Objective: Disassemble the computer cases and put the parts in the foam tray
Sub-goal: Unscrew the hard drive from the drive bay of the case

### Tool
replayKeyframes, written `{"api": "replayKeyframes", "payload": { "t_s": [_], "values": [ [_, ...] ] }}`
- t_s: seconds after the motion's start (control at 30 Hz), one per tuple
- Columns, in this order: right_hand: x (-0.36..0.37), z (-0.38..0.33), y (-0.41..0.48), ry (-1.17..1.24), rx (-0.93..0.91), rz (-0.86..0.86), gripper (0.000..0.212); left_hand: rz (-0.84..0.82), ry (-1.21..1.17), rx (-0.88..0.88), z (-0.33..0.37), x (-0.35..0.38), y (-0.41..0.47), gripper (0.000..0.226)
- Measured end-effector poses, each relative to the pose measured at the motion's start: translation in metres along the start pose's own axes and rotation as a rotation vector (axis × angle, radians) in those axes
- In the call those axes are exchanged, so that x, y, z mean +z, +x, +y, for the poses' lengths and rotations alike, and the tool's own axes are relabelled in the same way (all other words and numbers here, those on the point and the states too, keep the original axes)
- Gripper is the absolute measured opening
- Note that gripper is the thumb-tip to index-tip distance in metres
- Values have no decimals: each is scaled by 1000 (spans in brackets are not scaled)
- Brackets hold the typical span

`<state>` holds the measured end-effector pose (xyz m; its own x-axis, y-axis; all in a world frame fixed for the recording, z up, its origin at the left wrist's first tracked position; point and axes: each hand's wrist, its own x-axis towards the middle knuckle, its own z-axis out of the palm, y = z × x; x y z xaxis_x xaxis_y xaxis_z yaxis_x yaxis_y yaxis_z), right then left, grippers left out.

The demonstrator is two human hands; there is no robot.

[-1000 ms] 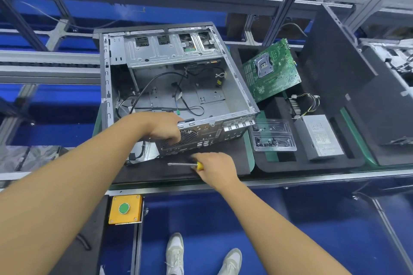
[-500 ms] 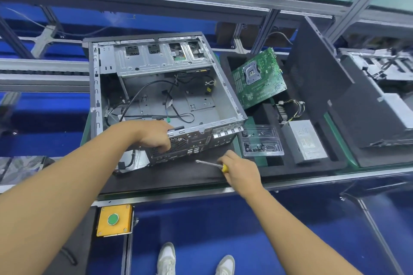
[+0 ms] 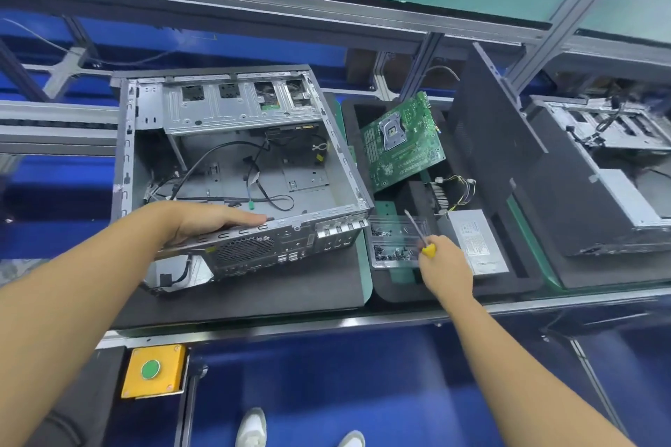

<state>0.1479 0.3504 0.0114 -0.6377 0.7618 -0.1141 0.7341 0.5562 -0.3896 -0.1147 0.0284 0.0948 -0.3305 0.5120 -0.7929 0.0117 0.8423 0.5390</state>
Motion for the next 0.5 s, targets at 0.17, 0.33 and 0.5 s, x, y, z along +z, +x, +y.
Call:
{"api": "replayKeyframes", "payload": {
  "t_s": [0.17, 0.33, 0.5],
  "values": [
    [-27, -30, -19, 351, -2, 45, 21, -24, 13, 14, -3, -3, 0, 58],
    [-55, -103, -28, 464, -166, -15, 20, -9, 47, 142, -3, -6, -3, 52],
    [-67, -171, -39, 414, -377, -118, 16, 154, 191, 350, 8, -22, -7, 56]
  ]
}}
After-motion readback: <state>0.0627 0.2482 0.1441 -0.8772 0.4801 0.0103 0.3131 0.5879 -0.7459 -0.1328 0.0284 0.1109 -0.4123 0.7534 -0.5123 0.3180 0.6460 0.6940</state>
